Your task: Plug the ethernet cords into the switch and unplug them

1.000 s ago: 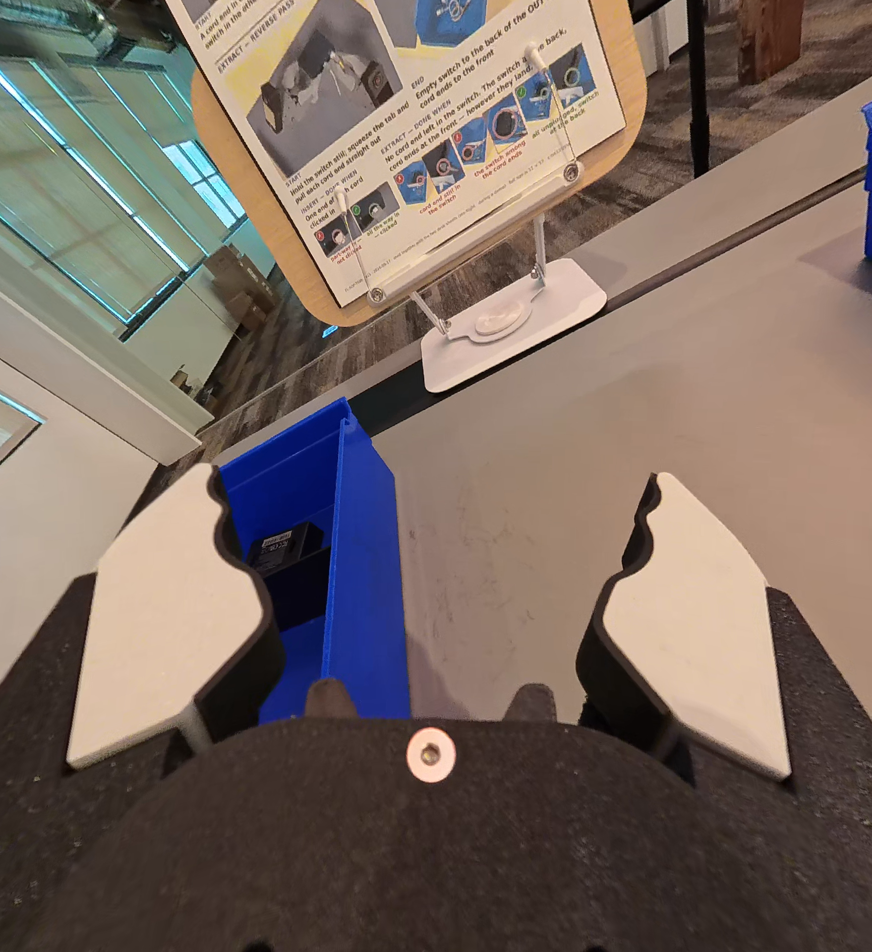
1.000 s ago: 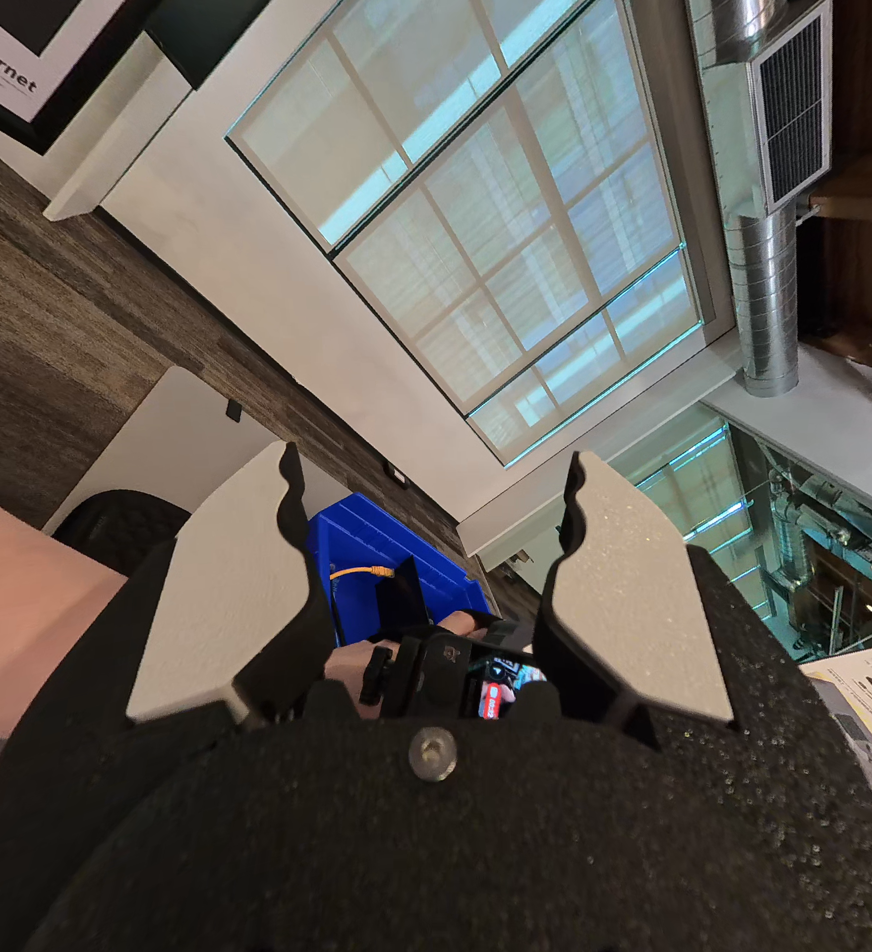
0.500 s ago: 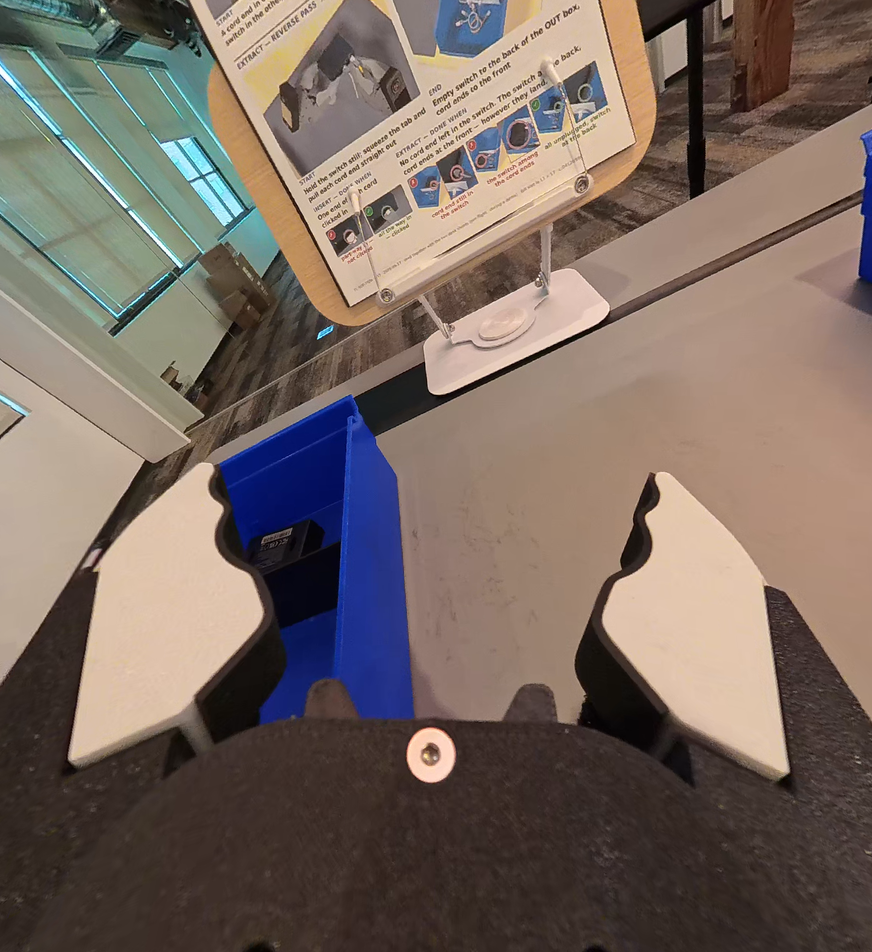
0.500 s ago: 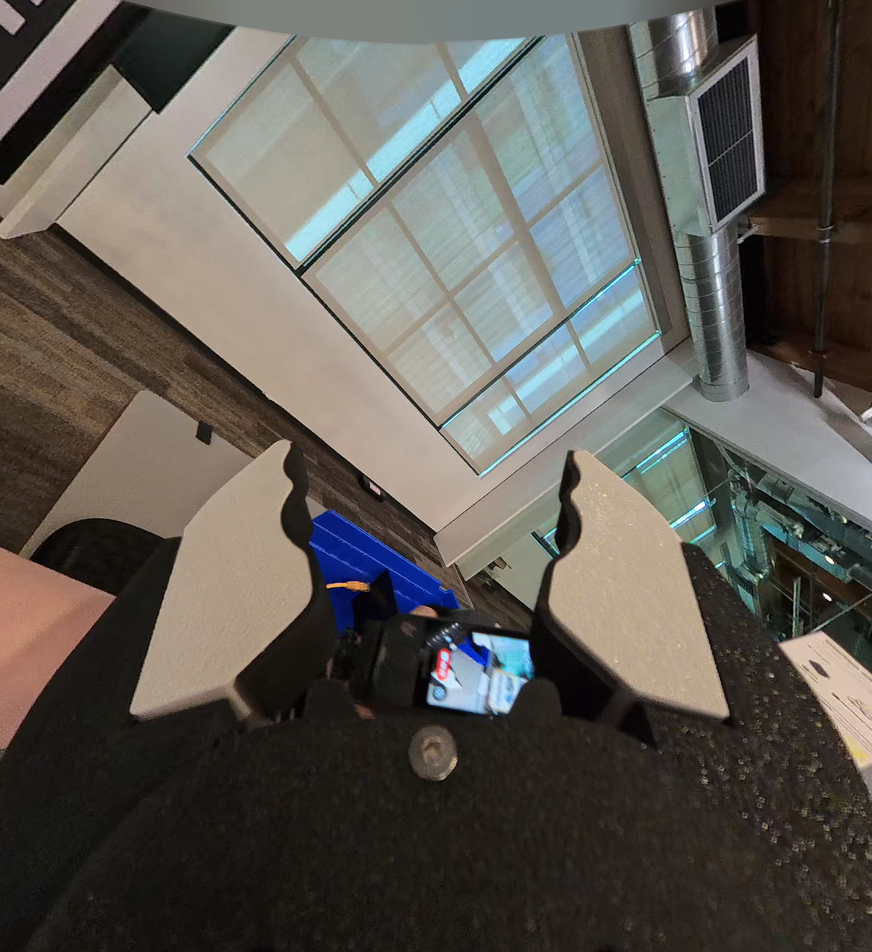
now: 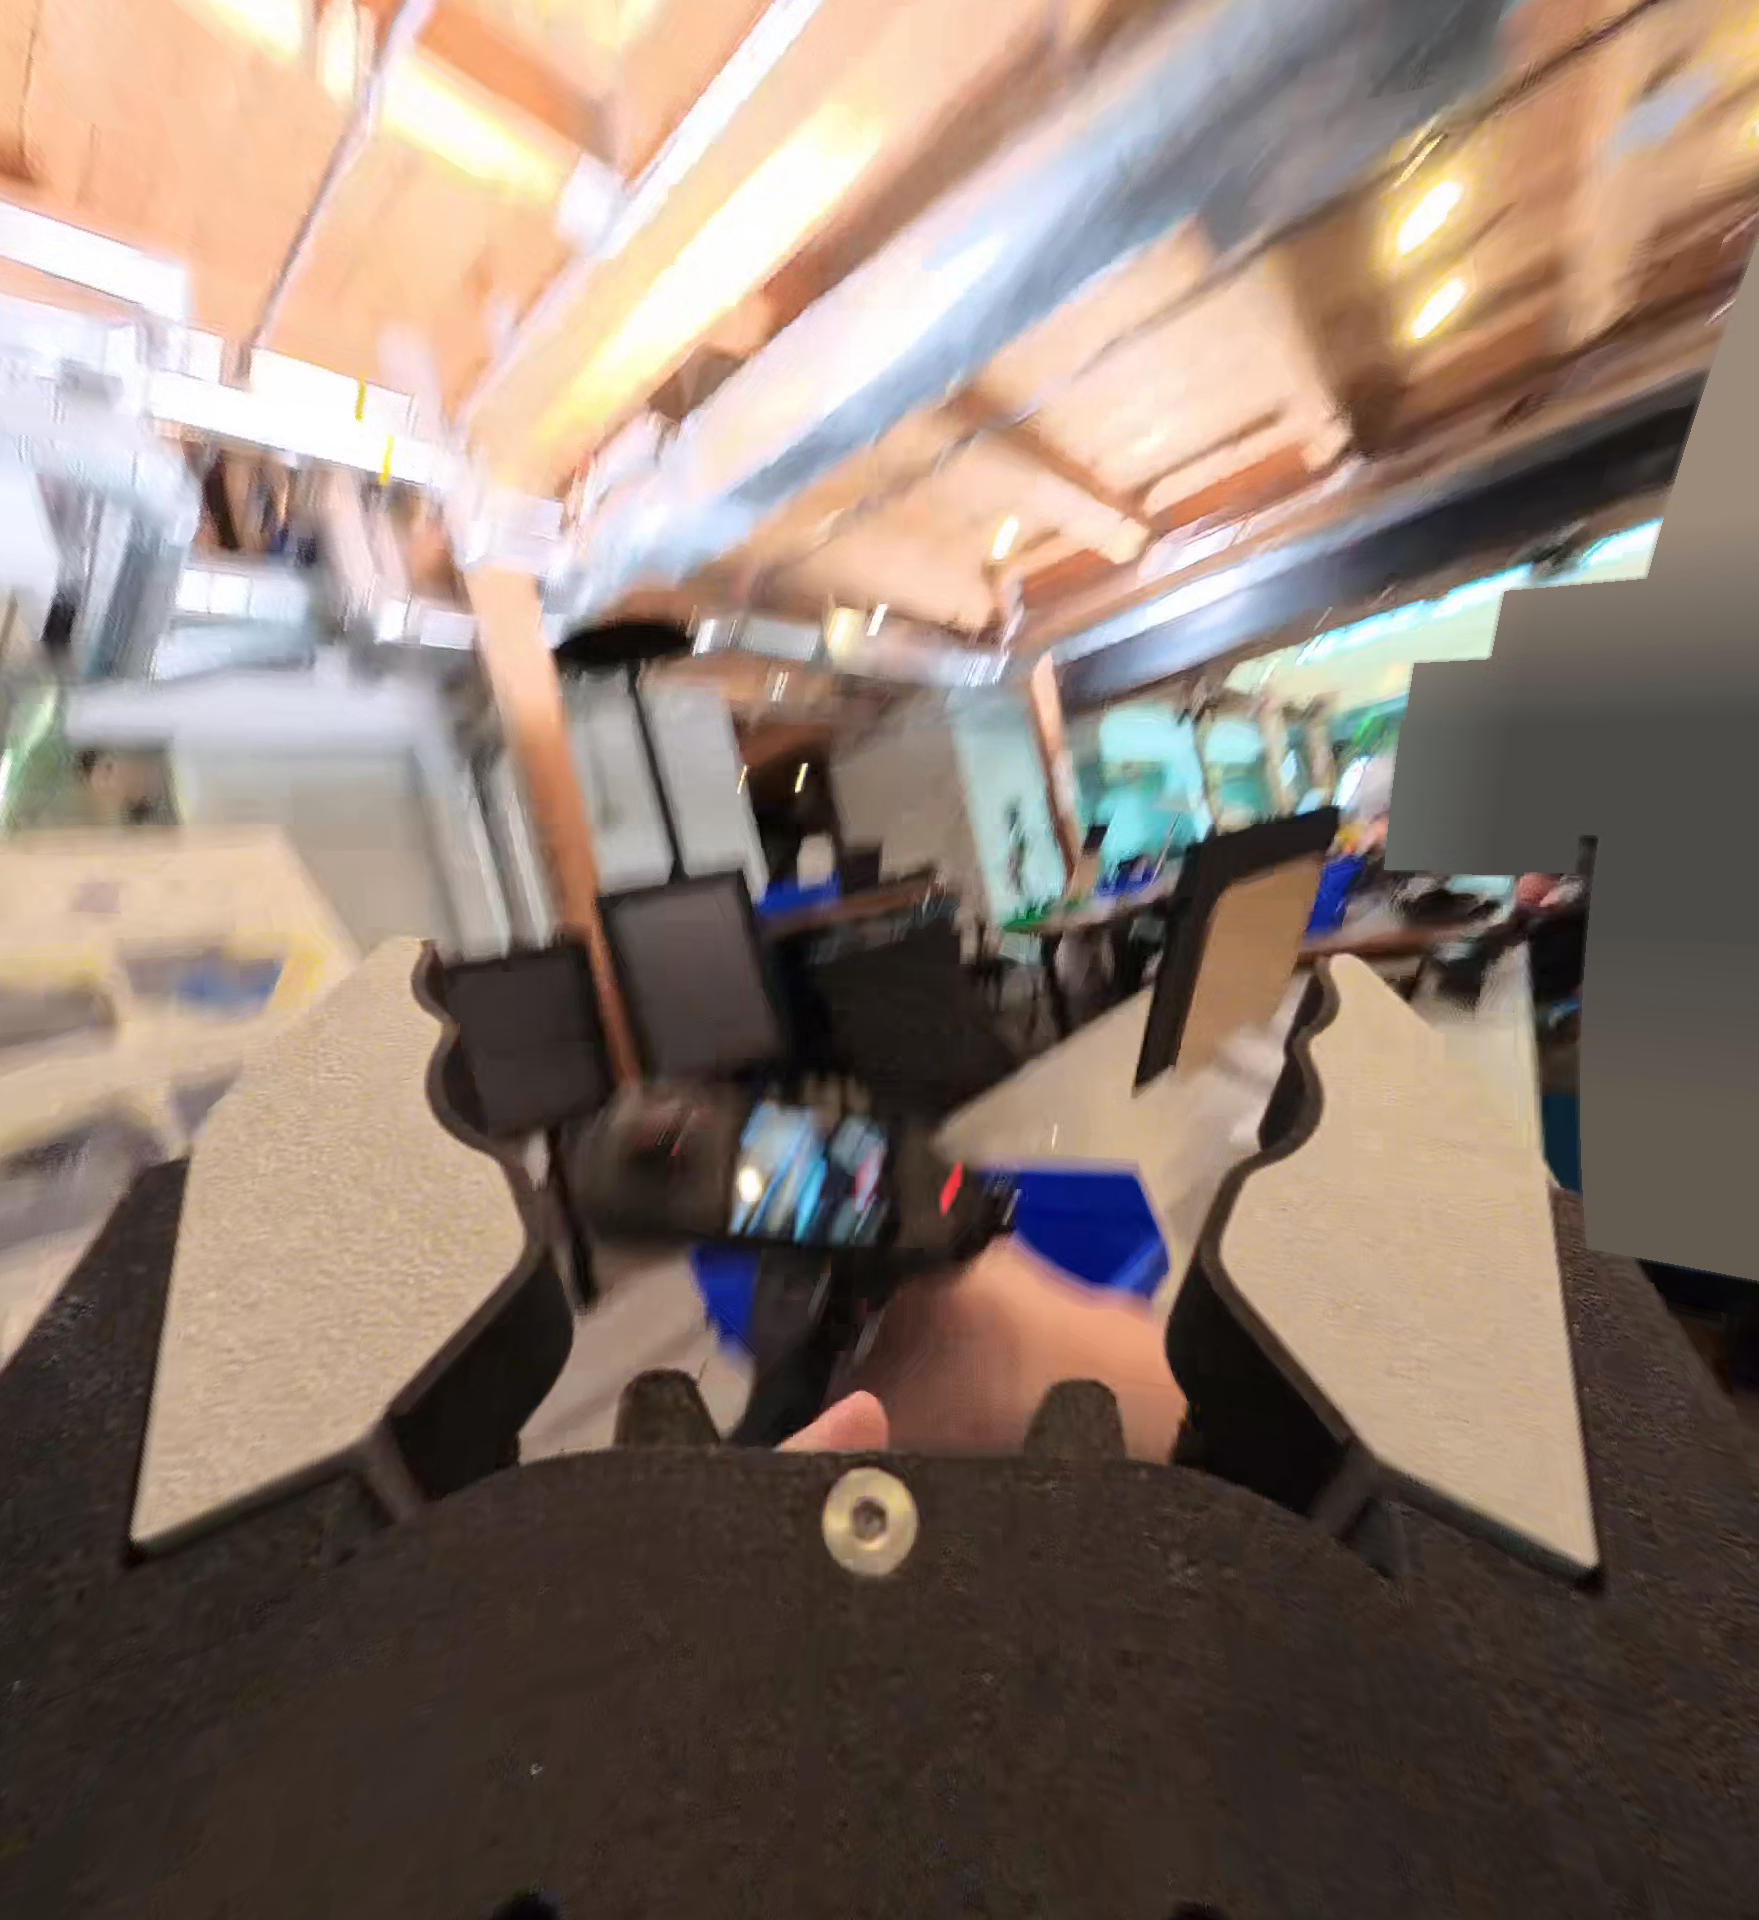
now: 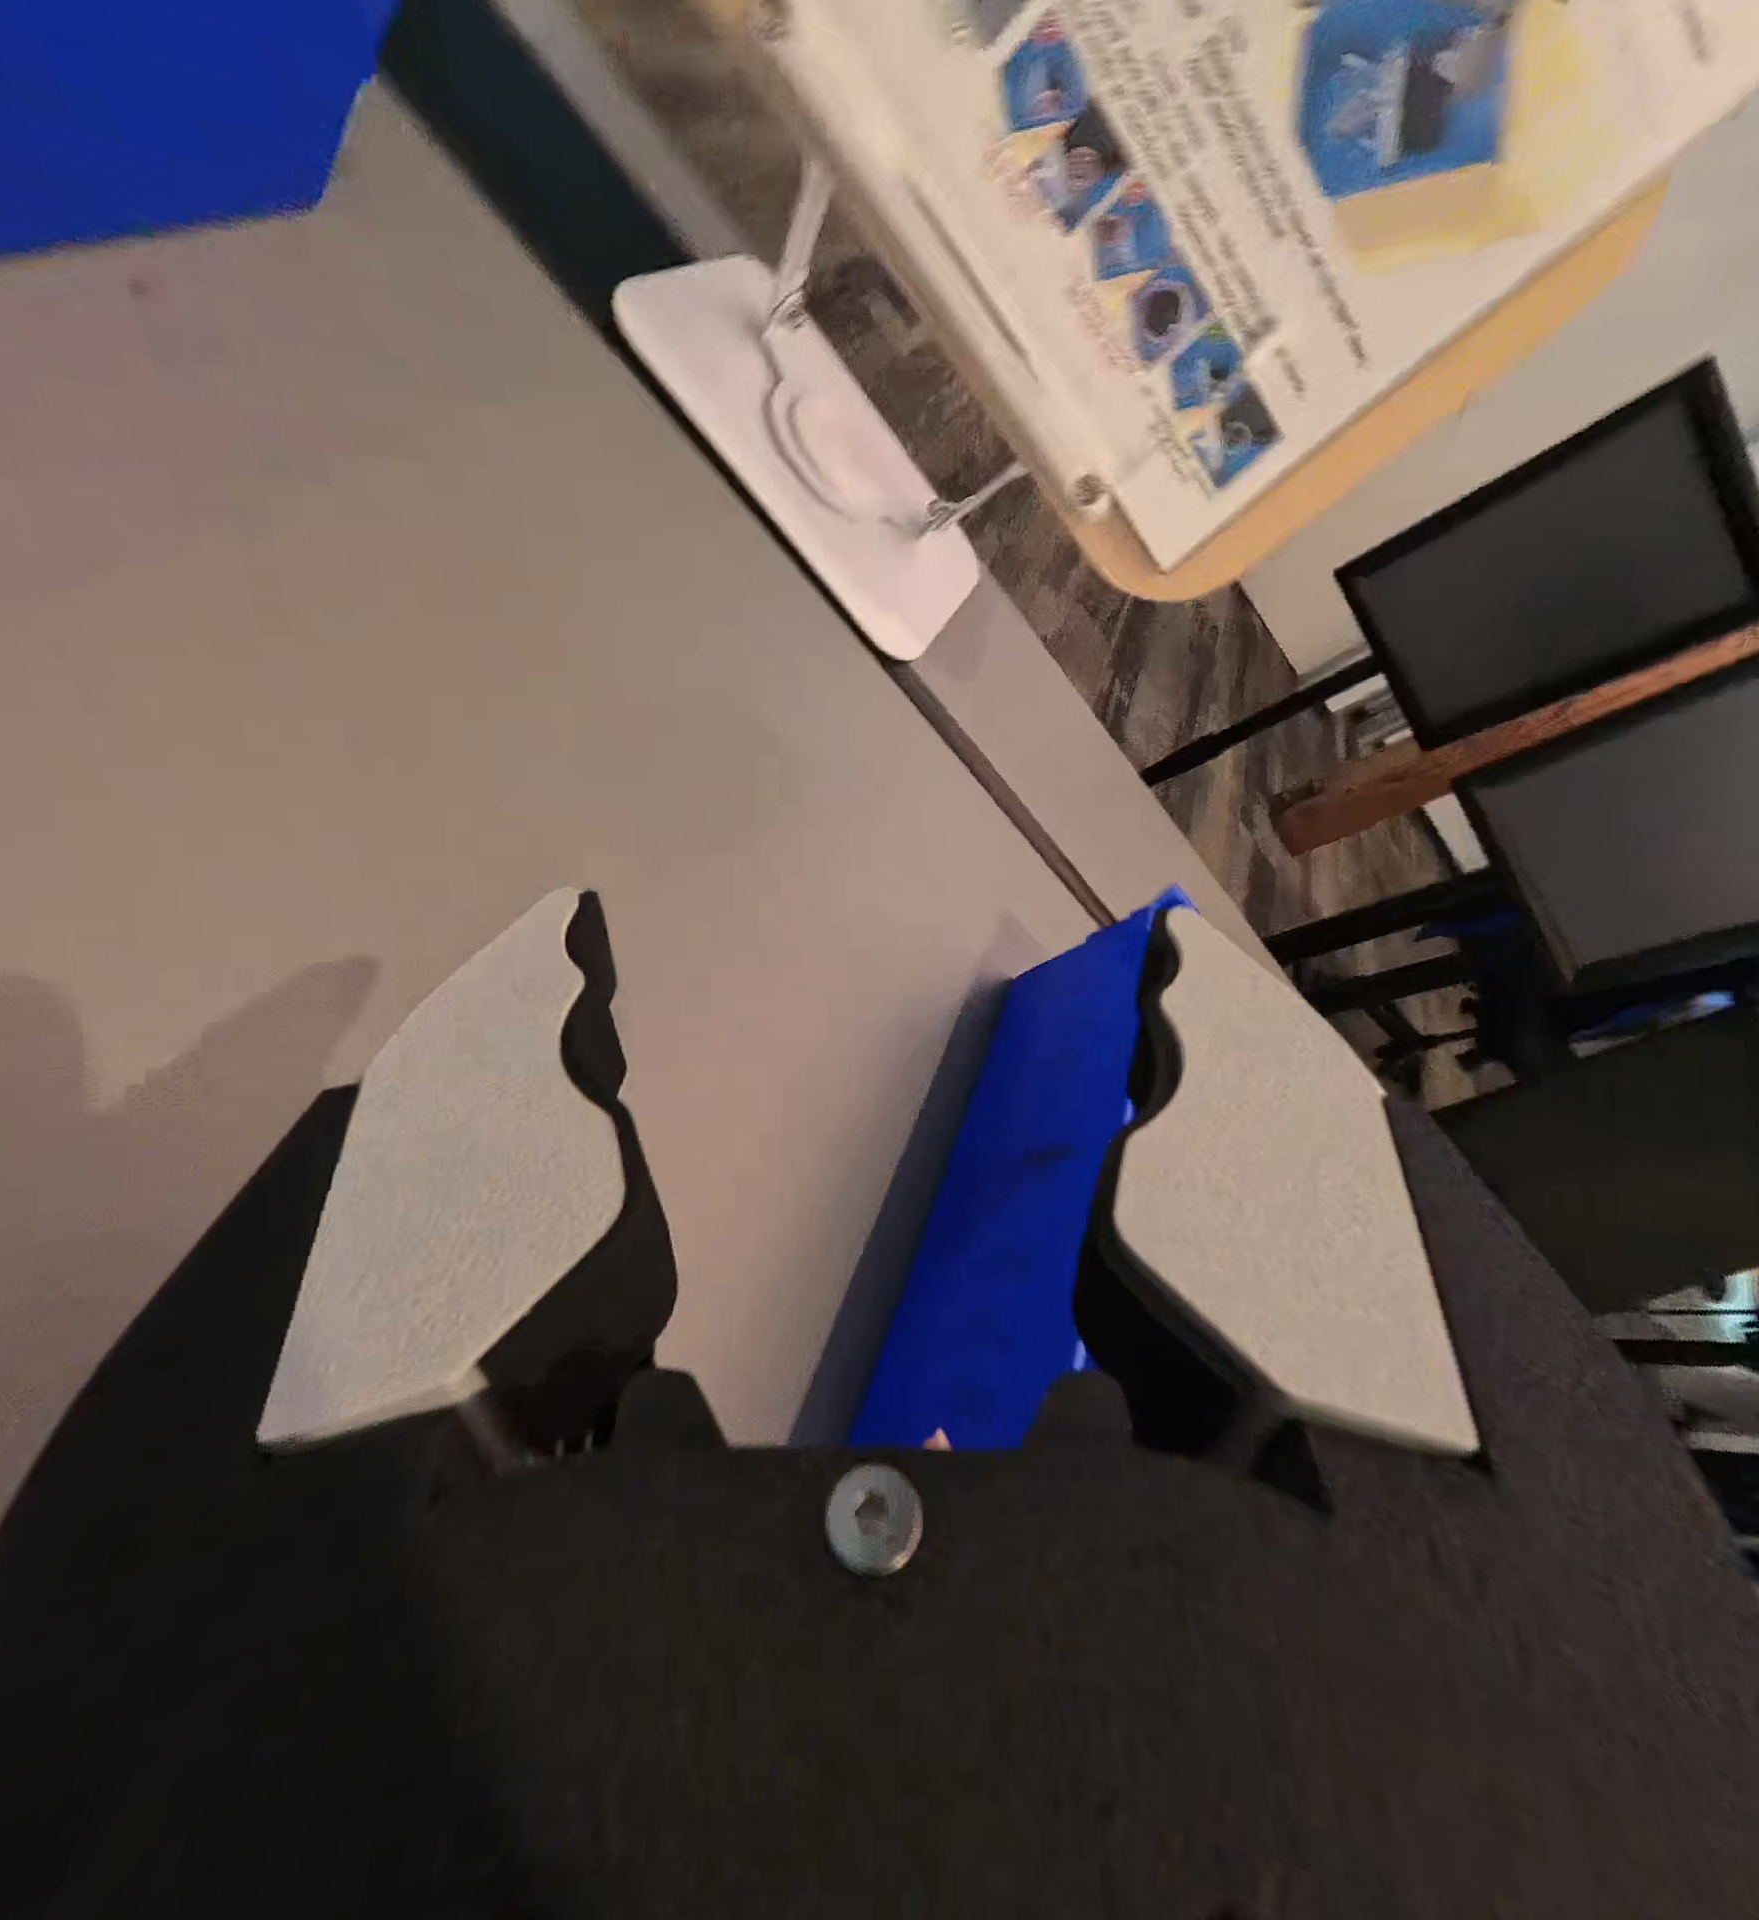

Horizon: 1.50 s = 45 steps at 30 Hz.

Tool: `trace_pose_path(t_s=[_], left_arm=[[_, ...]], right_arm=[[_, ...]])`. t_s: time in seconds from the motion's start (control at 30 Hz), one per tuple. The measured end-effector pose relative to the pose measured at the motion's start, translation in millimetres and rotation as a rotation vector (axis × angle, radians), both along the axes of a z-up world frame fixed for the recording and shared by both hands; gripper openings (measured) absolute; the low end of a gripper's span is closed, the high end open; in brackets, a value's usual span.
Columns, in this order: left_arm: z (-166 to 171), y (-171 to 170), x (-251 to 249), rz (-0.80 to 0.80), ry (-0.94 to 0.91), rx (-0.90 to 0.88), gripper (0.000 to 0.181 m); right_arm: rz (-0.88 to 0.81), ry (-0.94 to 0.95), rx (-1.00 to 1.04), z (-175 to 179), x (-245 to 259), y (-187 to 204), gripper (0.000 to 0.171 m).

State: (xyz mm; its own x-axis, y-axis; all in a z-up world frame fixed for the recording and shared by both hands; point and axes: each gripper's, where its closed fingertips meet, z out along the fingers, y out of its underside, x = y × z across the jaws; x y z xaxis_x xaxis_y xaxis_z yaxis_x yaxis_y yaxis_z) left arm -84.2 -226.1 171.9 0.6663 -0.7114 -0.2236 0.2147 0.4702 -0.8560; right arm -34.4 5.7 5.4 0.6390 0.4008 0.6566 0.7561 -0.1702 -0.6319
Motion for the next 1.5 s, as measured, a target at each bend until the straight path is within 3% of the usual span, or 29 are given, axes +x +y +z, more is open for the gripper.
trace_pose_path(t_s=[0.17, 0.4, 0.63, 1.13, 1.37, 1.5], left_arm=[[33, -54, 11, -0.082, -0.051, 0.283, 0.144], [17, -56, 37, 0.035, 0.045, 0.493, 0.144], [5, -24, 54, 0.118, 0.127, 0.465, 0.144], [-6, -5, 63, 0.158, 0.18, 0.442, 0.142], [19, -36, 48, 0.135, 0.097, 0.477, 0.138], [22, -27, 29, 0.214, 0.118, 0.43, 0.138]], right_arm=[[0.041, -0.207, 0.058, -8, -40, -7, 0.093], [0.078, -0.23, 0.149, 5, -57, -18, 0.091], [0.078, -0.238, 0.135, 1, -58, -20, 0.092], [0.111, -0.233, 0.112, -7, -66, -22, 0.092], [0.115, -0.192, 0.088, -13, -64, -17, 0.092], [0.11, -0.166, 0.089, -13, -60, -12, 0.093]])
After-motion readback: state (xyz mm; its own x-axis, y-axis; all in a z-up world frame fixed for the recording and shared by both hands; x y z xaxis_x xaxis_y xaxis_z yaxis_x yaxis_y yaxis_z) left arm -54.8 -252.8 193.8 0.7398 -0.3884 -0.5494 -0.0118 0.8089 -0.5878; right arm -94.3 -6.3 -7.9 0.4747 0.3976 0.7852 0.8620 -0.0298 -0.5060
